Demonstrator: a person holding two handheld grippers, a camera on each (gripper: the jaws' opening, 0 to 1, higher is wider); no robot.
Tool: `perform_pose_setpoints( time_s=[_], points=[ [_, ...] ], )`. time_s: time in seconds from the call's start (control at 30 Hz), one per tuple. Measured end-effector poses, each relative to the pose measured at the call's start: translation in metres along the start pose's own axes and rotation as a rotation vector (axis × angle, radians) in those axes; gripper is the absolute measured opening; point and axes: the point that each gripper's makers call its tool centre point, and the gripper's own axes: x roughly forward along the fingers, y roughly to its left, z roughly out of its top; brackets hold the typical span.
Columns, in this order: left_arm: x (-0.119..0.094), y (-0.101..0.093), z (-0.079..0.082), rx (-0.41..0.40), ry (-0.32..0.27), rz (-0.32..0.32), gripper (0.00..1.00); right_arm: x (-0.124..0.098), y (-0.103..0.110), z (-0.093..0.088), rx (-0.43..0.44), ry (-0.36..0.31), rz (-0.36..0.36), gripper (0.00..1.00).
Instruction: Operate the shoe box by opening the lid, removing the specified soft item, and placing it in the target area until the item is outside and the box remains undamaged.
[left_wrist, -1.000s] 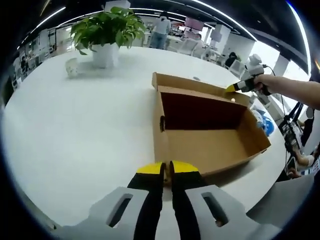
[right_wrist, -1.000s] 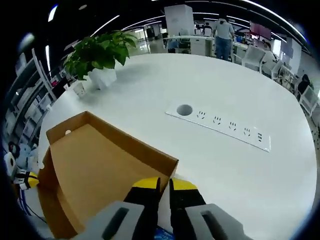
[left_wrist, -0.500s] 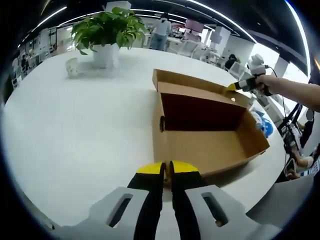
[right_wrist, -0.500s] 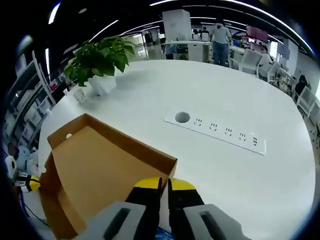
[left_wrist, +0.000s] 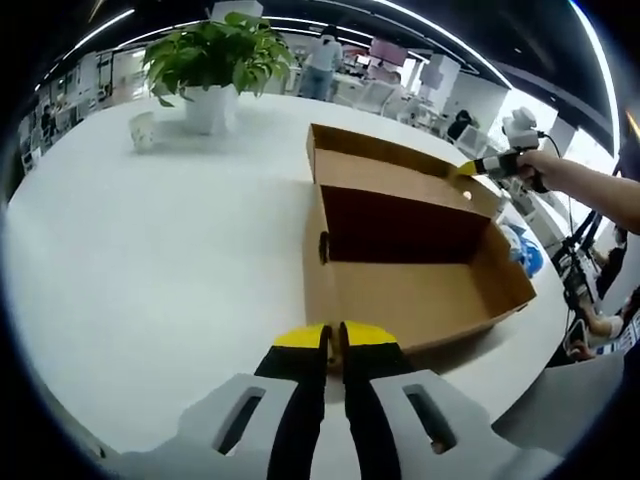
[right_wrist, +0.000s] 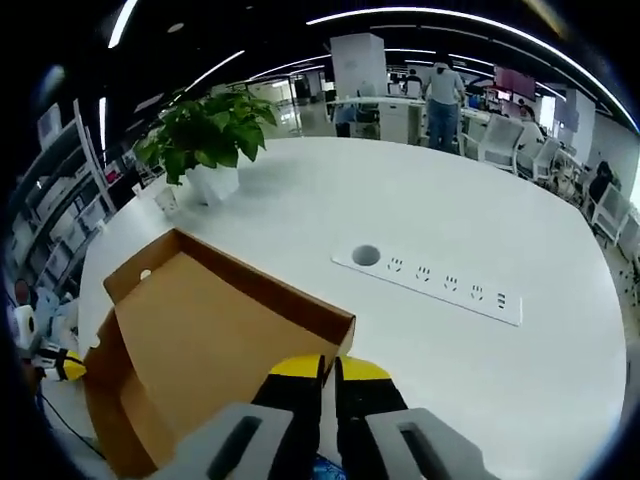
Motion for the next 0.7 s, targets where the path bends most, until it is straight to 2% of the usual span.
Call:
perform_pose_setpoints(
  time_s=[0.7],
  points=[
    [-0.001, 0.000, -0.001, 0.000, 0.004, -0.005, 0.03, -0.028, 0.006, 0.011, -0.001, -0.083, 0.027, 0.00]
  ],
)
